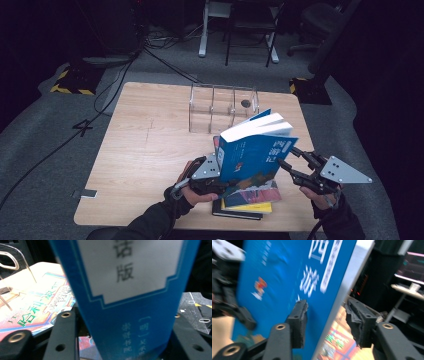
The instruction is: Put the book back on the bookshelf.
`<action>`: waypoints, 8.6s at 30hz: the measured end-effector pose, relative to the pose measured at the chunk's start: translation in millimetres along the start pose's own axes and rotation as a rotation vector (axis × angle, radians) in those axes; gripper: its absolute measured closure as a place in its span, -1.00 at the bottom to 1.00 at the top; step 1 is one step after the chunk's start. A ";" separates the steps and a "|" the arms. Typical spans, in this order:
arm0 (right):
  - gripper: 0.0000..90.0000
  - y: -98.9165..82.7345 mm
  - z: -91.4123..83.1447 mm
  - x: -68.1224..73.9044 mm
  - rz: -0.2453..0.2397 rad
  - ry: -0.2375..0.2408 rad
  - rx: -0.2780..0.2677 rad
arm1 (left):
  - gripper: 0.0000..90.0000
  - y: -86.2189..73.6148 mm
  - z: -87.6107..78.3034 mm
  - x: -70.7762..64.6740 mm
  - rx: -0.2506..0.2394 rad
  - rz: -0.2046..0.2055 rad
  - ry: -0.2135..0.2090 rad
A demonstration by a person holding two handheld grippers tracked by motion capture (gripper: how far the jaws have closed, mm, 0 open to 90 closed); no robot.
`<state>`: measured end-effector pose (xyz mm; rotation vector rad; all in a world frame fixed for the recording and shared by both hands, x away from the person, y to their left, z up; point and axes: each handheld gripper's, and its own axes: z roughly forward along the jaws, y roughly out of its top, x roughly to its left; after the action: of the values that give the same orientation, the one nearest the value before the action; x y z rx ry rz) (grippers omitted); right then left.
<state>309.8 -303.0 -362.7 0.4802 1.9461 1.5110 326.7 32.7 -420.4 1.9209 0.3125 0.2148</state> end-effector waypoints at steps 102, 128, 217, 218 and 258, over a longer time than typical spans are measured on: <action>-0.38 -58.3 21.4 -26.7 0.194 0.101 0.259 | 0.35 100.8 -72.3 40.2 -0.062 0.022 0.242; -0.38 -68.7 31.0 -26.7 0.197 0.111 0.326 | 0.35 86.3 -85.8 127.8 0.012 -0.148 0.595; -0.37 -72.4 41.4 -14.5 0.121 0.169 0.418 | 0.25 33.1 -70.9 159.5 -0.001 -0.317 0.569; -0.37 -72.6 41.4 -14.4 0.122 0.168 0.418 | 0.23 32.8 -72.3 159.1 -0.020 -0.315 0.564; -0.36 -73.0 40.1 -13.5 0.120 0.189 0.422 | 0.34 105.2 -34.9 176.0 0.044 -0.231 0.713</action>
<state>352.9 -302.5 -435.2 0.6630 2.4387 1.2488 495.3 83.3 -309.6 1.7743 1.0100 0.7422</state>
